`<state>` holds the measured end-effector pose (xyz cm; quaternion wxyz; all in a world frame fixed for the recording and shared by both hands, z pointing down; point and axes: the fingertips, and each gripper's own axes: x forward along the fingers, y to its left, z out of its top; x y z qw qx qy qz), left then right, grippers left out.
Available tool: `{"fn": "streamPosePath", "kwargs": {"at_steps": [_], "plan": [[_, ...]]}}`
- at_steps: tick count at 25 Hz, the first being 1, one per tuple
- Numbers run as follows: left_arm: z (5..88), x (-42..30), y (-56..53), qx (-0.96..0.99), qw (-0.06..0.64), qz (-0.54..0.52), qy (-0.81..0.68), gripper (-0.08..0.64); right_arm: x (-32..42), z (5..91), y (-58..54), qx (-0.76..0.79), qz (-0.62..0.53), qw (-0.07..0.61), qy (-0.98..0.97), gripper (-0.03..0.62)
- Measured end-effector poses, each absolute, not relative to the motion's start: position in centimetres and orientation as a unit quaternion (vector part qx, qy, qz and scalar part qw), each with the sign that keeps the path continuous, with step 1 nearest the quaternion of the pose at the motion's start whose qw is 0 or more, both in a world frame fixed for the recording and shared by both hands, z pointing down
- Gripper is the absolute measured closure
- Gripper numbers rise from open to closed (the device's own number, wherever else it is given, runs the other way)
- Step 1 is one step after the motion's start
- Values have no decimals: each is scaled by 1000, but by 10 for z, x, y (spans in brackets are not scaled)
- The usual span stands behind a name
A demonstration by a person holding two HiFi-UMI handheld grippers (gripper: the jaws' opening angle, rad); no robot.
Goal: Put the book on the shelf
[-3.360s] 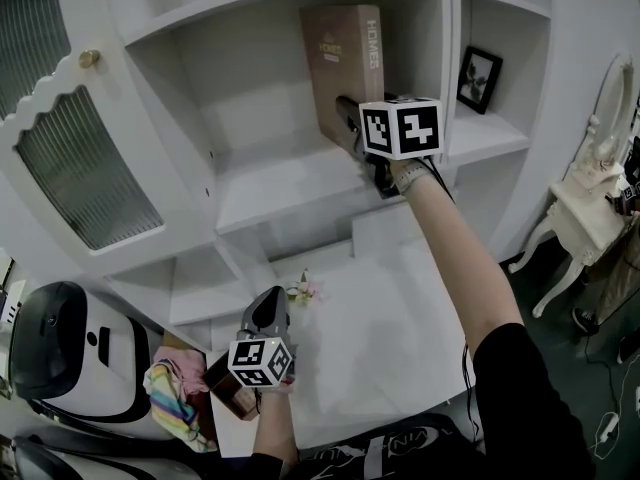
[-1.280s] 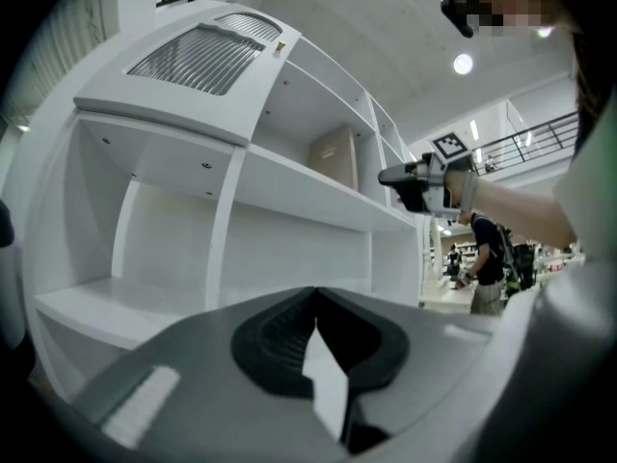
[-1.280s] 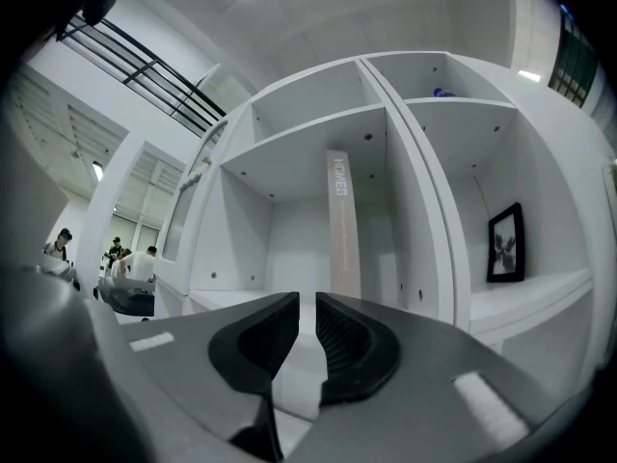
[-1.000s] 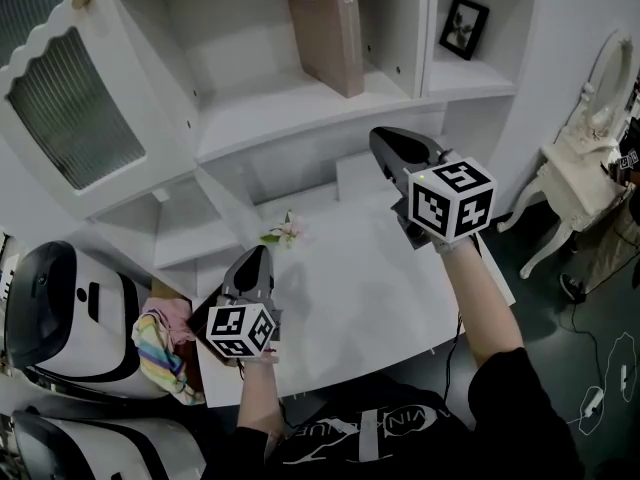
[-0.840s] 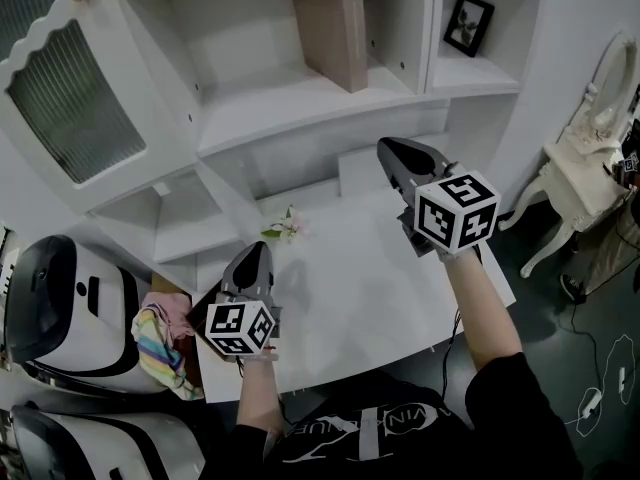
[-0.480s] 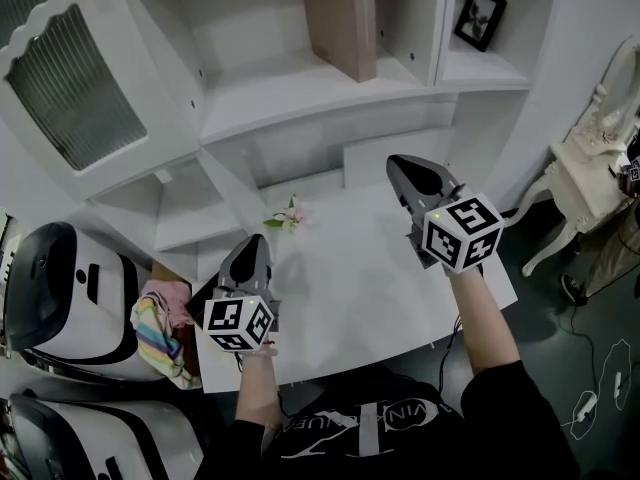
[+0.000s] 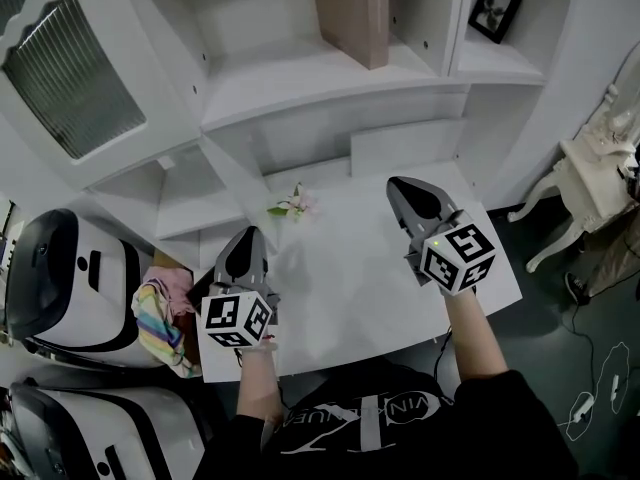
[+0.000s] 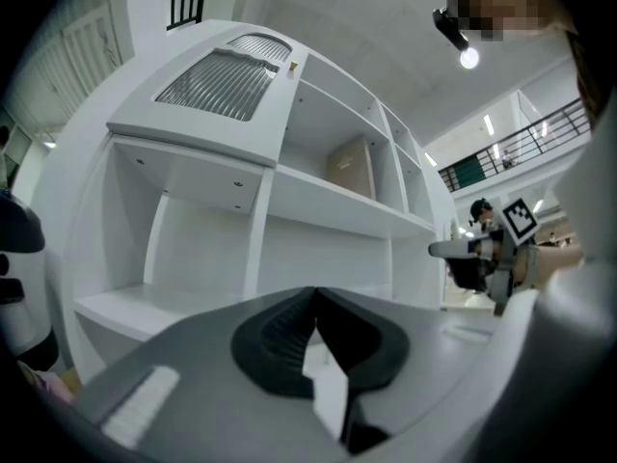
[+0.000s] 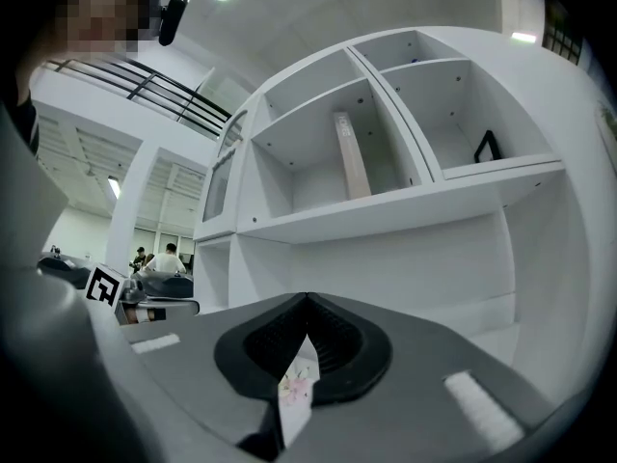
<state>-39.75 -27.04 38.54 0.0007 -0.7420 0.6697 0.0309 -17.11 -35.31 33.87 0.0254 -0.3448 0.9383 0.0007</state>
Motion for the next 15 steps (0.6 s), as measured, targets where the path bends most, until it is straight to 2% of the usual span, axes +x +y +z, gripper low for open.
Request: {"fn": "streamPosePath", "kwargs": {"at_steps": [15], "plan": [[391, -418, -266, -716, 18, 17, 697, 560, -174, 371, -362, -346, -18, 24, 938, 586]]}}
